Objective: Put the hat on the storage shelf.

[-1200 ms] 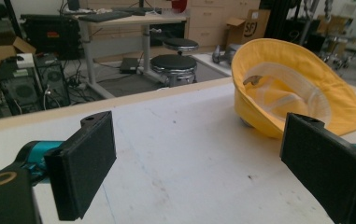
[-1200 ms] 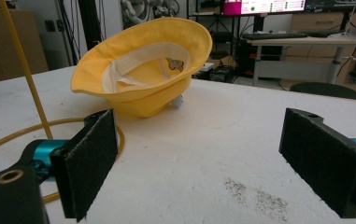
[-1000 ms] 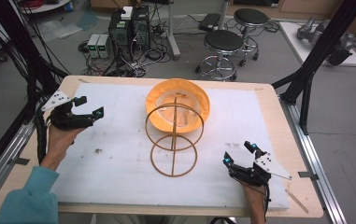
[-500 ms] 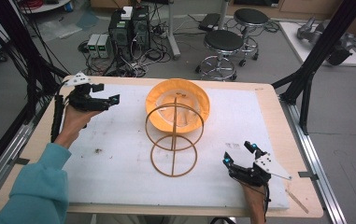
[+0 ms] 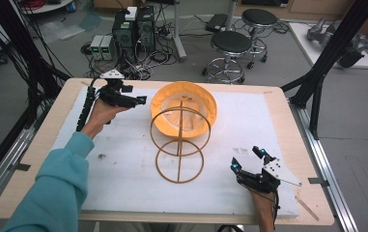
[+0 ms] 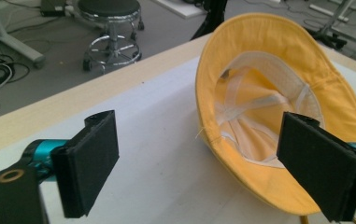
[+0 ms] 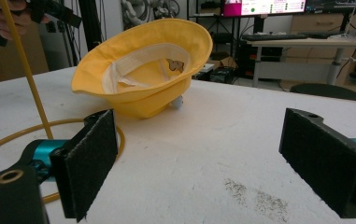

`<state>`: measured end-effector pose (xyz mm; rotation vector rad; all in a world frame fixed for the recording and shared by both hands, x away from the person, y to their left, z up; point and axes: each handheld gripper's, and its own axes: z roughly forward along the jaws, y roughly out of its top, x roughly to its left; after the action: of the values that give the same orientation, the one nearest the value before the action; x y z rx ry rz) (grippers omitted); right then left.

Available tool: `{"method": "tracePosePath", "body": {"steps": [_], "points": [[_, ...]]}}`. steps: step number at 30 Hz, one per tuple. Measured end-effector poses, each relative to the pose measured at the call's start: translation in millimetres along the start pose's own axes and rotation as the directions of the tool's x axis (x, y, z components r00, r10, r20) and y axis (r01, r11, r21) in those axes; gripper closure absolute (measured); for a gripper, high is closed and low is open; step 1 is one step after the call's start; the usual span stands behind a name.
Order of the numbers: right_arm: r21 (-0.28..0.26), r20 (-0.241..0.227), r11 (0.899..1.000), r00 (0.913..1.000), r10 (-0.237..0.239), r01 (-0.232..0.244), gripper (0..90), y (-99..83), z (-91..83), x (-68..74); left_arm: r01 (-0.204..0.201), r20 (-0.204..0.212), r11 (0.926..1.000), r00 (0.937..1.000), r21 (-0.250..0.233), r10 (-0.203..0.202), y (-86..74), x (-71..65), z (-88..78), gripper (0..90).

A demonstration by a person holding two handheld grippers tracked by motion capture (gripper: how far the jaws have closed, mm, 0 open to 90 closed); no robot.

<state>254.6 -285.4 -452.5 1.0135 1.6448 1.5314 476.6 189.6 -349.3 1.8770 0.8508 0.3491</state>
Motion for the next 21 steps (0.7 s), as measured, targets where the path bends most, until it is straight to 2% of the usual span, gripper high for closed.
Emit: {"method": "tracePosePath", "body": {"steps": [6, 12, 13, 14, 18, 20, 21], "points": [[0.002, -0.001, 1.0, 1.0, 0.002, -0.002, 10.7, 0.0, -0.1, 0.4, 0.03, 0.037, 0.9981, 0.9988, 0.054, -0.032, 3.0, 0.1, 20.9, 16.0], [0.002, 0.0, 1.0, 1.0, 0.002, -0.002, 10.7, 0.0, -0.4, 0.5, 0.053, 0.045, 0.9911, 0.9972, 0.122, -0.059, -1.7, 1.2, 39.1, 22.5], [-0.002, 0.001, 1.0, 1.0, -0.001, 0.001, 10.7, -0.1, -0.3, 0.4, 0.061, 0.056, 0.9892, 0.9961, 0.133, -0.069, -2.8, 2.0, 40.7, 24.2], [-0.002, 0.001, 1.0, 1.0, -0.003, 0.003, 10.7, 0.0, -0.2, 0.5, 0.069, 0.062, 0.9873, 0.9949, 0.143, -0.079, -3.9, 2.4, 42.0, 30.0], [-0.002, 0.001, 1.0, 1.0, -0.005, 0.005, 10.7, -0.1, -0.1, 0.4, 0.094, 0.094, 0.9787, 0.9892, 0.182, -0.113, -7.4, 4.7, 46.1, 37.0], [-0.003, 0.001, 1.0, 0.9999, -0.011, 0.011, 10.7, -0.1, 0.1, 0.6, 0.104, 0.092, 0.9753, 0.988, 0.195, -0.124, -8.6, 5.0, 47.9, 41.9], [0.0, 0.001, 1.0, 0.9999, -0.01, 0.01, 10.7, -0.1, -0.1, 1.0, 0.114, 0.102, 0.9732, 0.9854, 0.2, -0.136, -9.4, 5.3, 48.9, 48.8]]}}
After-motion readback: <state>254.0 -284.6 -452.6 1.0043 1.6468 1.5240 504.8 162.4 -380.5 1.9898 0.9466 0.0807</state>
